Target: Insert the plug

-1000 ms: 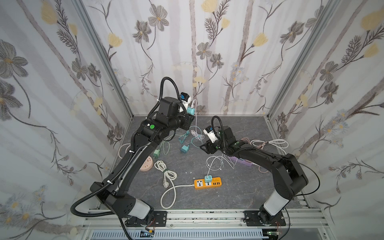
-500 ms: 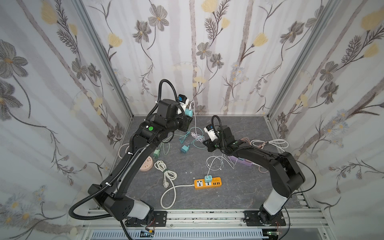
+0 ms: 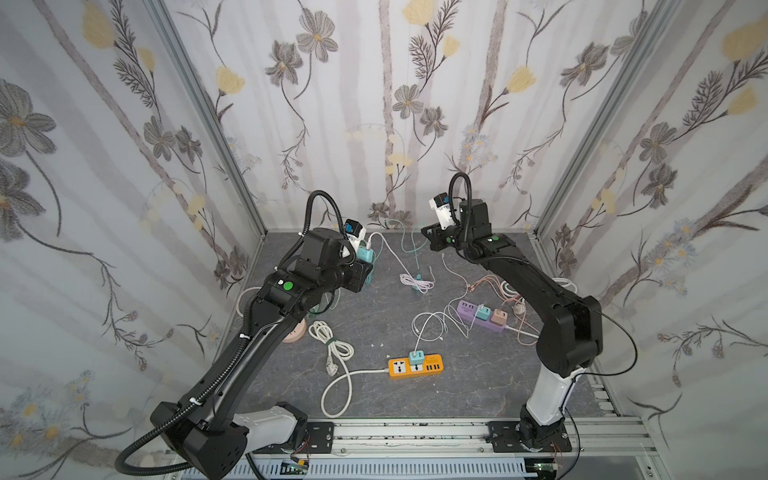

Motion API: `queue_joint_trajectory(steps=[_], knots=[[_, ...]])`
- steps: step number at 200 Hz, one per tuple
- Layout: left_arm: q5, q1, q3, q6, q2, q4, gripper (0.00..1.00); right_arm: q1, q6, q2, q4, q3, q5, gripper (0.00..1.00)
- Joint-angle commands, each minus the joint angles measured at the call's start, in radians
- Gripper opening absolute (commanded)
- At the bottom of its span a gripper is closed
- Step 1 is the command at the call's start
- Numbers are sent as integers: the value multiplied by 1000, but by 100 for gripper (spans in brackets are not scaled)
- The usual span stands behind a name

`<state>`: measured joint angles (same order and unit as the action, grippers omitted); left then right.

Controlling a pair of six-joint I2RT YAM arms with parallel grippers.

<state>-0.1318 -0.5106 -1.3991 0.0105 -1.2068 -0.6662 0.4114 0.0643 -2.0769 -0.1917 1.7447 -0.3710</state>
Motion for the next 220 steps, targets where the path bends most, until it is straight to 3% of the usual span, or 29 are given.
queue_joint_trajectory(steps=[1, 40, 74, 139, 152, 177, 220], knots=[[-80, 1, 16, 16, 43, 92, 19, 35, 35, -112, -26, 144, -22, 0], [-129, 1, 14, 16, 78, 126, 20, 129, 51, -255, -48, 342, -61, 0], [-128, 1, 20, 14, 70, 122, 20, 184, 93, -281, 7, 348, -113, 0], [-119, 1, 31, 10, 50, 105, 21, 192, 124, -316, -44, 293, -129, 0], [-131, 0, 29, 8, 38, 105, 21, 193, 145, -310, -38, 261, -143, 8], [-154, -2, 17, 14, 7, 93, 21, 187, 150, -240, -20, 182, -127, 36], [-201, -9, 14, 104, -49, 64, 21, 85, 170, 44, -37, -96, -127, 68]])
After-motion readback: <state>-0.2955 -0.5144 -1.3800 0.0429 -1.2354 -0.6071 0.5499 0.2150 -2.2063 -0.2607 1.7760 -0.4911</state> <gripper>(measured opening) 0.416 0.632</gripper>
